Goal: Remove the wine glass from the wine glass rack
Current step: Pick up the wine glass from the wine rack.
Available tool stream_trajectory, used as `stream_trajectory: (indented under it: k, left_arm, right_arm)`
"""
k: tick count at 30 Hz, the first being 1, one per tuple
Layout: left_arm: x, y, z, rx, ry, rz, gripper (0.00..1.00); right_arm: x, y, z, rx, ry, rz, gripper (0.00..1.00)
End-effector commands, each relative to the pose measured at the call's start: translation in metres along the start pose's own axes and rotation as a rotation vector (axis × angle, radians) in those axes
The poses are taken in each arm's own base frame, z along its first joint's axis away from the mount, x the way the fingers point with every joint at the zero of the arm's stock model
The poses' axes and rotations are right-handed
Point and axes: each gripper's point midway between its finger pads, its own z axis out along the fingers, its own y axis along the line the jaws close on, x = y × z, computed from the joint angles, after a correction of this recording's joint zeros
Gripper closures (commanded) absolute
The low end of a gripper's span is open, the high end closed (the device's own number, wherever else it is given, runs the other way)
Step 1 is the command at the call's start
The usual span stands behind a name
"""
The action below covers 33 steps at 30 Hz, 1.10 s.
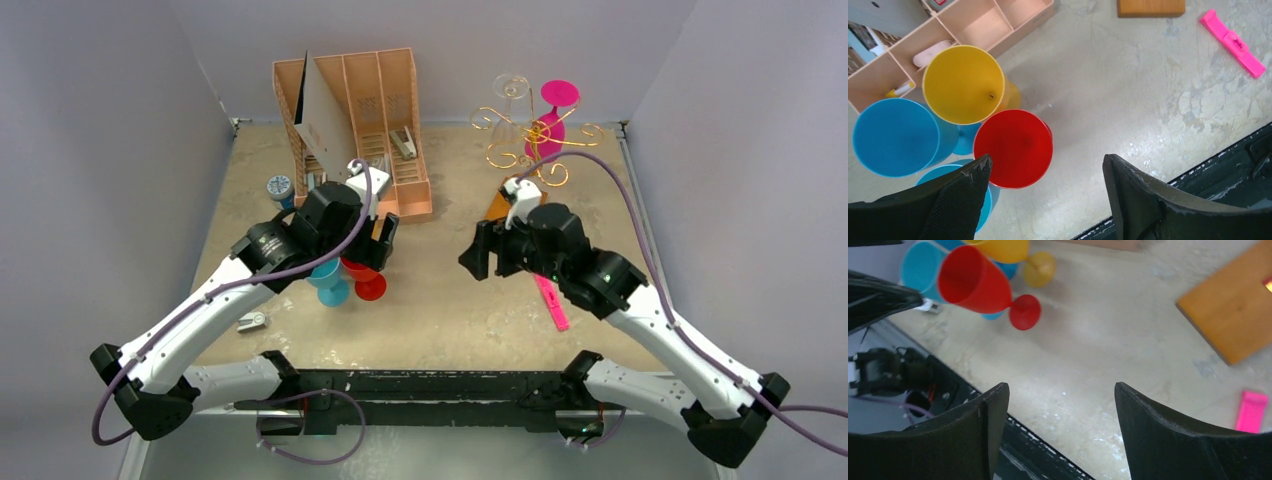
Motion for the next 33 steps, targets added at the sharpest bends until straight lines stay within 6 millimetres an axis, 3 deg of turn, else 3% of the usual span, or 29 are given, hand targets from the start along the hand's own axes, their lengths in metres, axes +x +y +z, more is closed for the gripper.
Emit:
stream_trajectory:
  k: [1, 9, 14, 18, 22, 27, 33]
  left_arm:
    - [-0.022, 0.009, -0.02, -0.047, -0.093, -0.052, 0.19]
    - [-0.019, 0.016, -0.025, -0.08, -0.095, -0.082, 0.15]
    - [-0.014, 0.008, -0.027, -0.034, -0.069, -0.08, 0.14]
    - [-0.015, 0.006, -0.034, -0.016, -0.077, -0.089, 0.12]
    - [-0.015, 0.009, -0.04, -0.024, -0.091, -0.1, 0.11]
    - [-0.014, 0.011, -0.047, -0.031, -0.096, -0.108, 0.1]
    - [-0.016, 0.013, -0.05, -0.037, -0.104, -0.107, 0.09]
  right_arm:
    - [-0.027, 0.046, -0.012, -0.204, 0.035, -0.158, 0.21]
    - [-0.083, 0.065, -0.006, -0.159, 0.034, -0.177, 0.2]
    - [-0.129, 0.072, 0.003, -0.105, -0.035, -0.219, 0.18]
    - [-0.173, 0.062, 0.011, 0.003, -0.087, -0.252, 0.16]
    - [-0.21, 0.078, 0.008, -0.061, -0.165, -0.264, 0.14]
    - [-0.257, 0.035, 0.005, 0.081, -0.262, -0.165, 0.14]
    - [-0.308, -0.014, -0.016, 0.15, -0.394, -0.037, 0.14]
